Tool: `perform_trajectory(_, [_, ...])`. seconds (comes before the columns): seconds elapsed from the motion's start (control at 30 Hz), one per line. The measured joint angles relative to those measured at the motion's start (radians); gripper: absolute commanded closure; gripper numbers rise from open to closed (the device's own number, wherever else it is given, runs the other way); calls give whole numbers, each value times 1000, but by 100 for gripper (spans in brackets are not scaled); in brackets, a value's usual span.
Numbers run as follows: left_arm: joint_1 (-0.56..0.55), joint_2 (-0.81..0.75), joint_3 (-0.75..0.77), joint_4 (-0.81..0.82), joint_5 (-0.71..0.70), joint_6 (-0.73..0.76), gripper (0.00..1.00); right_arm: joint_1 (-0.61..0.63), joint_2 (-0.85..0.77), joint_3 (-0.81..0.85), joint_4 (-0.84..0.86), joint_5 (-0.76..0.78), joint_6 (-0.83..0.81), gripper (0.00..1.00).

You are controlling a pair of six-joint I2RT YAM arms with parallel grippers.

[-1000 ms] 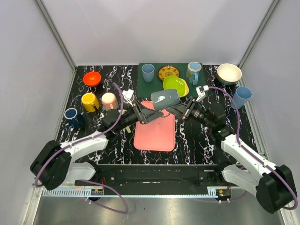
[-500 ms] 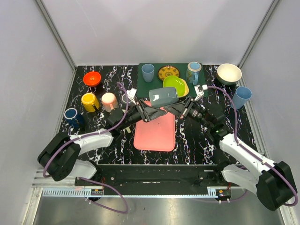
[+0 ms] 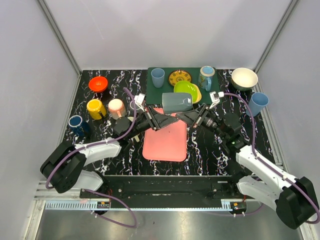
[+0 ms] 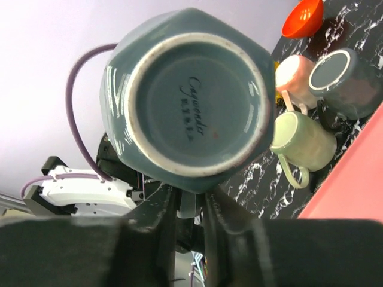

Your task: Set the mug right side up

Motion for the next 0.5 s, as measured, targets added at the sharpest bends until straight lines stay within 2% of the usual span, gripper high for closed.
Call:
perform_trajectory(0.03, [0, -2, 0, -7, 5, 5, 100, 0, -6, 0, -14, 0, -6, 40])
perform_trajectory(0.07, [-1, -10, 0, -28, 7, 21, 100, 2, -12, 0, -33, -8, -18, 5])
perform_trajectory(0.1, [-1, -22, 0, -64, 6, 37, 100, 8, -20, 0, -58, -22, -31, 0])
perform_trajectory(0.3, [-2, -256, 12, -575, -79, 282, 100, 37, -88, 48, -275, -19, -144, 0])
perform_trajectory(0.4, [-2, -375, 57, -854, -176, 423, 100, 39, -138, 105, -416, 54, -216, 0])
perform_trajectory(0.5, [-2, -410, 146, -1096, -290, 544, 100, 39, -201, 149, -566, 171, -286, 0])
